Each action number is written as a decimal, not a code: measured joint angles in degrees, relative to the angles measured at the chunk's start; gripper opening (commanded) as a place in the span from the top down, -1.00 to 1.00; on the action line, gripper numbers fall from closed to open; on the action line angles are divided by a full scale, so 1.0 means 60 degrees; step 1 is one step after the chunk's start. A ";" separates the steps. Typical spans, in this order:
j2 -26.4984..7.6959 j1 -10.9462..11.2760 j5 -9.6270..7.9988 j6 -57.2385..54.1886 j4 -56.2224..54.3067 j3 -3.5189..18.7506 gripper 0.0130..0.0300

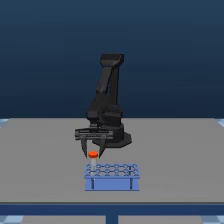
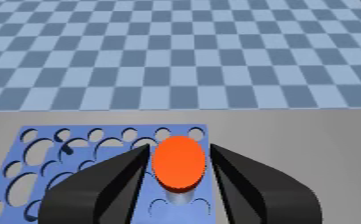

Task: Pick up the centrifuge tube on the rack

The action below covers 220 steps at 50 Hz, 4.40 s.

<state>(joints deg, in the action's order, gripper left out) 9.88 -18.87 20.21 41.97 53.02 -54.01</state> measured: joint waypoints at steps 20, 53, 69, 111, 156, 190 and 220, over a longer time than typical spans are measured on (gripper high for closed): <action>-0.0032 -0.0002 0.0076 -0.0202 -0.0123 -0.0016 1.00; 0.0061 -0.0005 0.0009 0.0082 0.0178 0.0023 1.00; 0.0347 -0.0003 -0.0188 0.1092 0.1186 0.0169 1.00; 0.1361 -0.0003 -0.0644 0.6733 0.6706 0.0924 1.00; 0.2023 -0.0004 -0.0224 1.1768 1.1402 0.1803 1.00; 0.2066 -0.0004 -0.0106 1.2210 1.1725 0.1884 1.00; 0.2066 -0.0004 -0.0104 1.2212 1.1725 0.1884 1.00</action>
<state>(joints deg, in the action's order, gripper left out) 22.28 -18.89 19.59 115.24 123.38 -42.71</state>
